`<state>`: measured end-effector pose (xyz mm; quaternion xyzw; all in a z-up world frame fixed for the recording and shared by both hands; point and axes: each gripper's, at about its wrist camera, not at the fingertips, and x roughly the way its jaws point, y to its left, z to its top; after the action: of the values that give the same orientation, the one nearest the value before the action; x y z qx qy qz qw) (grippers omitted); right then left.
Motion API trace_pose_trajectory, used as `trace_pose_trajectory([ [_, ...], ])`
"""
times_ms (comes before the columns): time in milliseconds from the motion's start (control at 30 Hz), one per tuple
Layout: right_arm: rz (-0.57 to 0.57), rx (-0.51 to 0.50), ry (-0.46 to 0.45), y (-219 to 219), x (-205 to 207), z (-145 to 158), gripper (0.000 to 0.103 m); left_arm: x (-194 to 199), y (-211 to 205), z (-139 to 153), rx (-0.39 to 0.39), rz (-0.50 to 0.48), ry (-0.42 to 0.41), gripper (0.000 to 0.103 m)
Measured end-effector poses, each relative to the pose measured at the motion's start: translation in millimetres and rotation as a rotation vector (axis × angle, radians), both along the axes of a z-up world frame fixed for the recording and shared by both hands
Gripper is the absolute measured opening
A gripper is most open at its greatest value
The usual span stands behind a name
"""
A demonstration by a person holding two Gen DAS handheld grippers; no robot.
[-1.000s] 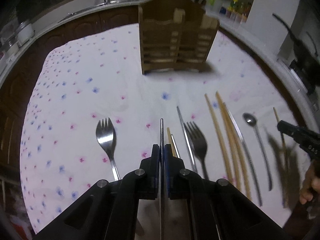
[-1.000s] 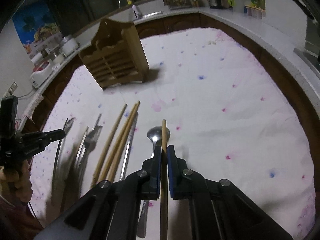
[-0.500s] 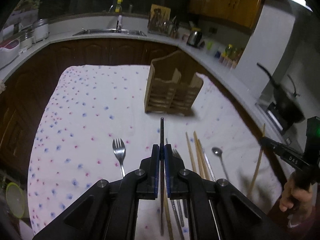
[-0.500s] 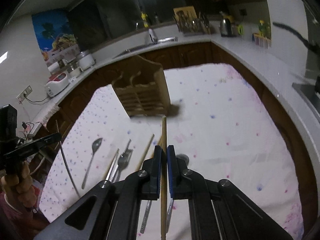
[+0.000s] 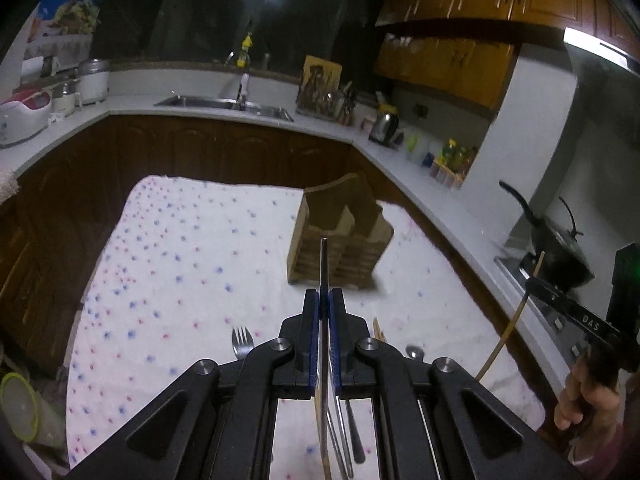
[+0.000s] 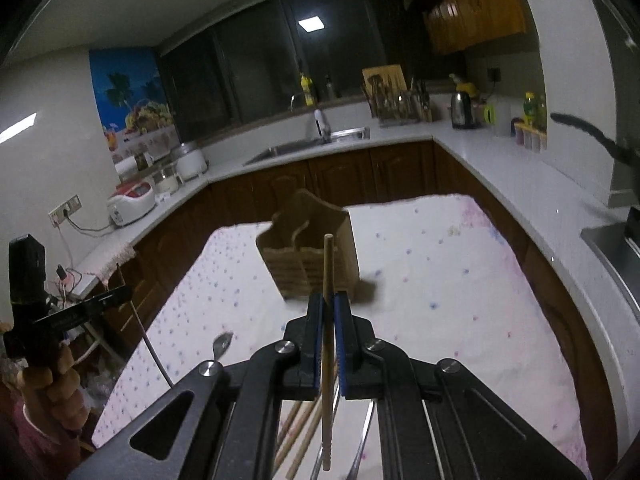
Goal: Organize utensils
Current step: 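Lift both held chopsticks and carry them over the wooden utensil holder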
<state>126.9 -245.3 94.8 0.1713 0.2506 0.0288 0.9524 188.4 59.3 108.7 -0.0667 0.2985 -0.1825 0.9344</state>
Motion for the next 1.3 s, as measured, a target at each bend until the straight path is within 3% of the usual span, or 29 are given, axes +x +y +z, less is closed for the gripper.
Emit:
trace_pose_trajectory([
  [433,-0.048,0.032,-0.138,-17.9,54.3,34.0,0.006,32.2,-6.2,20.8,-0.063,0.053,-0.158,0.003],
  [800,-0.112,0.069,-0.278,-34.8,139.6,65.4,0.006,118.2,-27.4,28.1,-0.123,0.129,-0.283,0.003],
  [967,-0.137,0.096,-0.301,-46.6,179.5,61.1,0.006,165.3,-39.9,-0.9,-0.157,0.184,-0.297,0.003],
  [1300,-0.161,0.15,-0.271,-45.9,228.9,-15.8,0.006,235.4,-80.9,-95.2,-0.194,0.215,-0.25,0.003],
])
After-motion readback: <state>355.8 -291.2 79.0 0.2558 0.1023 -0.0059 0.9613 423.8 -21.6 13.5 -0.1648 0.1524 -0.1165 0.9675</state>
